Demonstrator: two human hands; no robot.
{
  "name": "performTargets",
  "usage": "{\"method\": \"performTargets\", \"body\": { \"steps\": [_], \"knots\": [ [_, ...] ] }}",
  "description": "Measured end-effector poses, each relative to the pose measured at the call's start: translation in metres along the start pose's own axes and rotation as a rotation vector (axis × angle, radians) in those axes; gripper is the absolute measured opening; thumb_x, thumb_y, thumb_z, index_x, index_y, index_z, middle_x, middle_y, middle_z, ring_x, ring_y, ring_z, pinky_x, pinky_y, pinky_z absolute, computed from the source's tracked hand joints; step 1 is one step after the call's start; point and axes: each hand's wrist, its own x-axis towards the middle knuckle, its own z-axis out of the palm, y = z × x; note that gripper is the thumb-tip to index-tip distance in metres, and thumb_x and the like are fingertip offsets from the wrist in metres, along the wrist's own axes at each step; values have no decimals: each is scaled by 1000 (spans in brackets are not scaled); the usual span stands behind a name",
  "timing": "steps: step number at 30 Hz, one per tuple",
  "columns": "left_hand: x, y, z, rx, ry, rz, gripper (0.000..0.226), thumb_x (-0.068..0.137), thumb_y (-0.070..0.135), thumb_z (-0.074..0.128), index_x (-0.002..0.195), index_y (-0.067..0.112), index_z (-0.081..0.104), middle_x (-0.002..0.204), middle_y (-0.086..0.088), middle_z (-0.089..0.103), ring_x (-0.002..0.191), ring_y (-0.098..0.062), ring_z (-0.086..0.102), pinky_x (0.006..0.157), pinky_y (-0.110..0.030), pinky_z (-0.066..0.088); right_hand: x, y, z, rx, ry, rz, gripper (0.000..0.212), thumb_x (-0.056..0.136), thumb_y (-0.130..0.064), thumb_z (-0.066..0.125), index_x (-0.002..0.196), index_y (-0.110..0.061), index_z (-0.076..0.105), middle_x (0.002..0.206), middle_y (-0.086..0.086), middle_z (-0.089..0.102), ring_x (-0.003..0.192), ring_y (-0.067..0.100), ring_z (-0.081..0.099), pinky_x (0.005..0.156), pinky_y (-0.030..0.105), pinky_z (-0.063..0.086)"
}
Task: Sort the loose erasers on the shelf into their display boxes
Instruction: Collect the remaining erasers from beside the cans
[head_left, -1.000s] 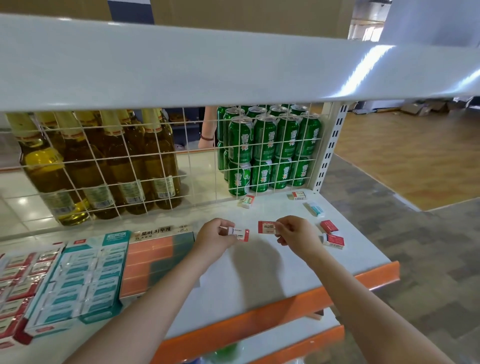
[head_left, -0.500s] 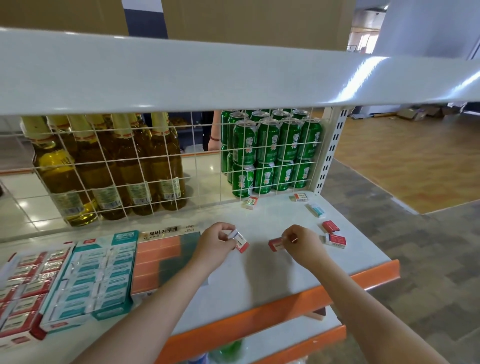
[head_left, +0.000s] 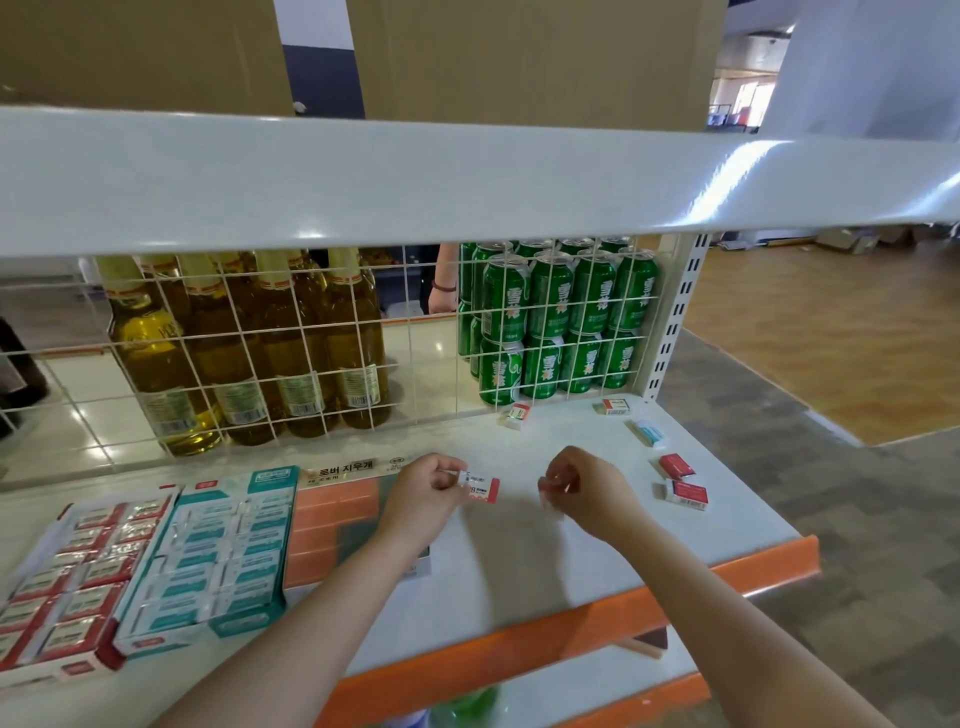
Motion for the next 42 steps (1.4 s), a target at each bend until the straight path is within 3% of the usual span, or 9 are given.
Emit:
{"method": "performTargets", "body": {
  "steps": [3, 7, 14, 18, 21, 25, 29, 37, 42],
  "knots": [
    [-2, -2, -1, -16, 19, -19, 16, 84, 4, 64, 93, 17, 62, 87, -1, 67, 85, -19, 63, 73, -27, 46, 2, -8, -3, 332, 103, 53, 17, 81, -13, 69, 73, -14, 54, 72, -2, 57, 64, 13, 52, 60, 18, 41],
    [-4, -2, -2, -4, 66, 1, 17, 84, 3, 64, 92, 18, 64, 92, 0, 64, 89, -16, 60, 78, -23, 46, -2, -14, -6, 641, 8, 86, 21, 86, 3, 57, 95, -16, 60, 79, 4, 58, 71, 20, 59, 77, 36, 52],
    [-9, 1, -6, -12, 78, -24, 22, 84, -1, 63, 83, 21, 62, 88, 0, 63, 90, -20, 59, 90, -41, 51, -4, -9, -2, 627, -30, 115, 21, 84, 8, 57, 94, -10, 62, 76, 0, 64, 68, 12, 56, 63, 19, 45],
    [-13, 2, -8, -12, 91, -16, 21, 84, -1, 62, 84, 19, 62, 86, 1, 63, 88, -19, 59, 90, -42, 51, -2, -7, 2, 623, -58, 120, 21, 83, 8, 57, 92, -10, 62, 80, 8, 66, 75, 22, 57, 70, 33, 47],
    [-16, 4, -10, 25, 108, 9, 16, 85, 0, 61, 90, 15, 64, 87, 3, 61, 90, -18, 58, 86, -34, 51, 2, -10, 4, 584, -66, 108, 20, 84, 7, 56, 93, -9, 62, 79, 7, 66, 72, 21, 57, 71, 35, 47],
    [-20, 5, -18, 120, 154, 54, 16, 88, 5, 59, 96, 18, 62, 96, 4, 59, 91, -10, 54, 67, -8, 38, 4, -18, 8, 581, -65, 81, 21, 83, 9, 55, 90, -10, 62, 77, 7, 65, 66, 18, 54, 67, 30, 46],
    [-24, 4, -33, 170, 194, 63, 17, 90, 9, 58, 102, 19, 63, 103, 6, 62, 98, -10, 57, 74, -13, 41, 3, -36, 16, 559, -63, 42, 19, 83, 8, 58, 93, -8, 63, 79, 4, 65, 69, 16, 57, 68, 25, 48],
    [-38, -2, -98, 243, 334, 84, 15, 91, 12, 57, 99, 24, 59, 99, 7, 59, 90, -7, 54, 61, -10, 37, -4, -99, 49, 467, -7, -46, 18, 82, 0, 63, 98, -8, 66, 88, 2, 64, 78, 15, 57, 71, 20, 45],
    [-50, -14, -149, 310, 350, 86, 24, 92, 11, 53, 112, 22, 60, 111, 4, 59, 100, -10, 53, 77, -18, 41, -12, -146, 82, 493, -24, -47, 17, 82, -3, 65, 96, -12, 66, 80, -6, 62, 70, 8, 58, 57, 10, 44]
  ]
}}
